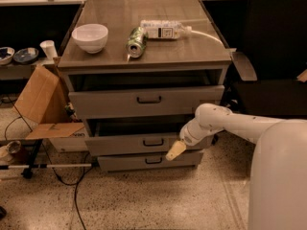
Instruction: Close middle drawer
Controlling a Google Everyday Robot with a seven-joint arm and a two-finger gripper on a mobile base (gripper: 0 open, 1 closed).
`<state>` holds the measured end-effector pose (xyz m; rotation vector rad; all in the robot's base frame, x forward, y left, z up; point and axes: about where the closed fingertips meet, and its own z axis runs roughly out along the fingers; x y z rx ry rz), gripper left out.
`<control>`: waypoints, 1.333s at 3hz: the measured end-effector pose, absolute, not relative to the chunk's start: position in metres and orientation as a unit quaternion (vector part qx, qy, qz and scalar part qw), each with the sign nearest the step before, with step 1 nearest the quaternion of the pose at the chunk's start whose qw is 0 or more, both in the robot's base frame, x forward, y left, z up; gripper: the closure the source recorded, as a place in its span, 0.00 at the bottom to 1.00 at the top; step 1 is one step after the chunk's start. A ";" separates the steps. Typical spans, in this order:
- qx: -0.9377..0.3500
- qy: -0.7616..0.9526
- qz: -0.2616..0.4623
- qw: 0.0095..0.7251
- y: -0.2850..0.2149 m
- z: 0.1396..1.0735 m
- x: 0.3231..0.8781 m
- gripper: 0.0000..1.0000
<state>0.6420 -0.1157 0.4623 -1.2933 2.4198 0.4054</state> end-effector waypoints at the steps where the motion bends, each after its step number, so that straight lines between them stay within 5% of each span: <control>1: -0.481 0.842 0.150 0.190 -0.097 0.468 0.644 0.00; 2: -0.489 0.837 0.152 0.193 -0.090 0.470 0.645 0.00; 3: -0.477 0.843 0.150 0.199 -0.102 0.471 0.642 0.15; 4: -0.464 0.855 0.136 0.191 -0.132 0.461 0.634 0.46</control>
Offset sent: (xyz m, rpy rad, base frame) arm 0.0064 0.0323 0.0152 0.0235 -0.0423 0.0960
